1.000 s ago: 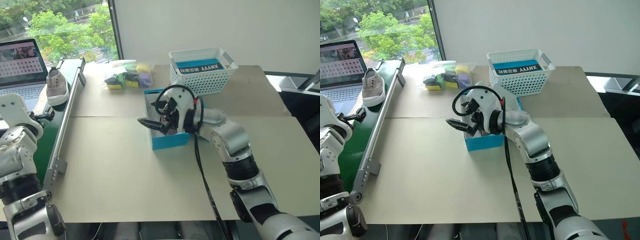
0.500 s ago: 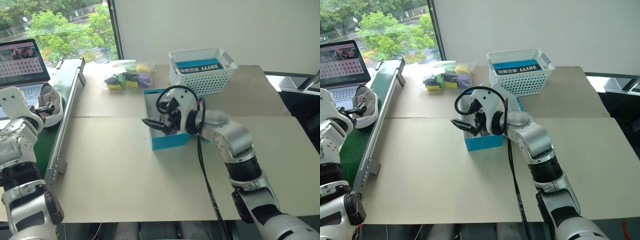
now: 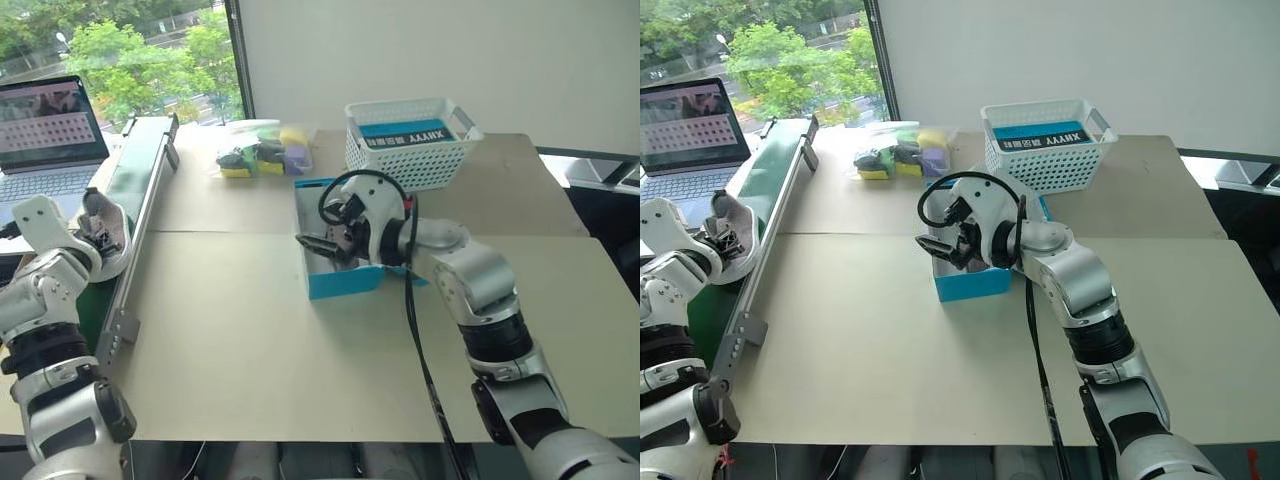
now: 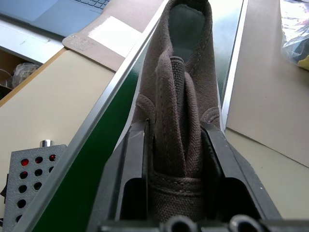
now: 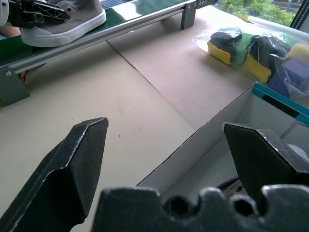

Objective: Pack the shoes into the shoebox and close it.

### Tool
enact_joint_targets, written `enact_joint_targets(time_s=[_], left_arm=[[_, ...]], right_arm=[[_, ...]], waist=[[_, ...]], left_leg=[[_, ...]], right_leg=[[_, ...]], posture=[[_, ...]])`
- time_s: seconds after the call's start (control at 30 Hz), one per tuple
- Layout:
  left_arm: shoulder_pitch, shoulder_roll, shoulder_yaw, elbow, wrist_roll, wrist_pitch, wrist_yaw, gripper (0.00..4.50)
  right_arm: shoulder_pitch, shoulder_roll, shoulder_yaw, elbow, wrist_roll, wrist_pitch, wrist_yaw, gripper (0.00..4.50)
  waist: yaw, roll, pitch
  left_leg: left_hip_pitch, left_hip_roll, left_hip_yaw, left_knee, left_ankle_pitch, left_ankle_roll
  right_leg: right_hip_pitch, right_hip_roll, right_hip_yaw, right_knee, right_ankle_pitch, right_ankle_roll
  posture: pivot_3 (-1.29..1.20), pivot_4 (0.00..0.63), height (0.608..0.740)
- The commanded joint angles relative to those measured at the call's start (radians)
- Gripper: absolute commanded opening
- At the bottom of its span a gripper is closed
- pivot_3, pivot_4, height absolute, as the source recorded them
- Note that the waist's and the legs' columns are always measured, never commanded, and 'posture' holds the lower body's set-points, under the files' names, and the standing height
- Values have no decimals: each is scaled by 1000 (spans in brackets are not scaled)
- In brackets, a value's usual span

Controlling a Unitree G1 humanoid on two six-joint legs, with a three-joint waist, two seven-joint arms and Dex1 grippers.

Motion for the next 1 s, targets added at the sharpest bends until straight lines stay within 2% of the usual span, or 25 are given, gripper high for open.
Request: enact_joint_targets(time_s=[0.03, 0.2, 0.33, 0.37, 0.4, 0.47, 0.6, 0.67, 0.87, 1.0], left_arm=[[-36, 0, 9, -23, -25, -9, 13, 93], [-63, -51, -51, -214, -76, -20, -33, 93], [-96, -135, -113, -379, -149, 35, -39, 93], [-105, -164, -120, -416, -179, 54, -35, 93], [-123, -224, -118, -470, -255, 101, -26, 93], [-137, -291, -125, -539, -336, 162, -17, 93], [-148, -374, -178, -612, -419, 247, 19, 93], [-152, -426, -249, -635, -451, 279, 5, 93], [-189, -488, -309, -618, -487, 300, -1, 93], [-159, -517, -375, -627, -490, 318, -12, 93]], right_arm=[[-13, -15, -31, -52, 1, 5, -6, 4500], [-23, -5, -63, -43, 28, 20, -14, 4500], [-55, 60, -154, -17, 91, 49, -47, 4500], [-73, 103, -214, -3, 138, 71, -77, 4500], [-122, 184, -351, 44, 240, 110, -170, 4500], [-188, 282, -529, 106, 363, 171, -299, 4500], [-239, 337, -715, 194, 491, 258, -470, 4500], [-259, 351, -814, 250, 573, 257, -556, 4500], [-257, 325, -846, 276, 640, 276, -635, 4500], [-241, 322, -835, 269, 666, 267, -673, 4500]], waist=[[0, 0, 0], [3, 0, 0], [3, -1, 0], [2, -1, 0], [2, -1, 0], [0, -1, 0], [-13, -1, 0], [-12, -1, 0], [-22, 0, 0], [-26, 0, 0]], left_leg=[[0, 0, 0, 0, 0, 0], [-2, 0, -1, 0, 0, 0], [-2, 0, -1, 0, 0, -1], [-2, 0, -1, 0, 0, 0], [-2, 0, -1, 0, 0, -1], [-2, 0, -1, 0, 1, -1], [-1, 1, -2, -1, 1, -1], [-1, 0, -2, -1, 1, -1], [-2, 0, 0, -2, 1, -1], [-1, 0, 1, -2, 1, 0]], right_leg=[[0, 0, 0, 0, 0, 0], [0, 0, -1, 0, 0, 0], [0, 0, -1, 1, 0, 0], [0, 0, -1, 1, 0, 0], [0, 0, -1, 2, 0, 0], [0, 0, -1, 2, 0, 0], [1, 0, -1, 3, 0, -1], [1, 0, -1, 2, 0, -1], [0, 0, 1, 1, 0, -1], [0, 0, 1, 1, 0, 0]], posture=[[0, 150, 740], [0, 150, 740], [0, 150, 740], [0, 150, 740], [0, 150, 740], [0, 150, 740], [0, 150, 740], [0, 150, 740], [0, 150, 740], [0, 150, 740]])
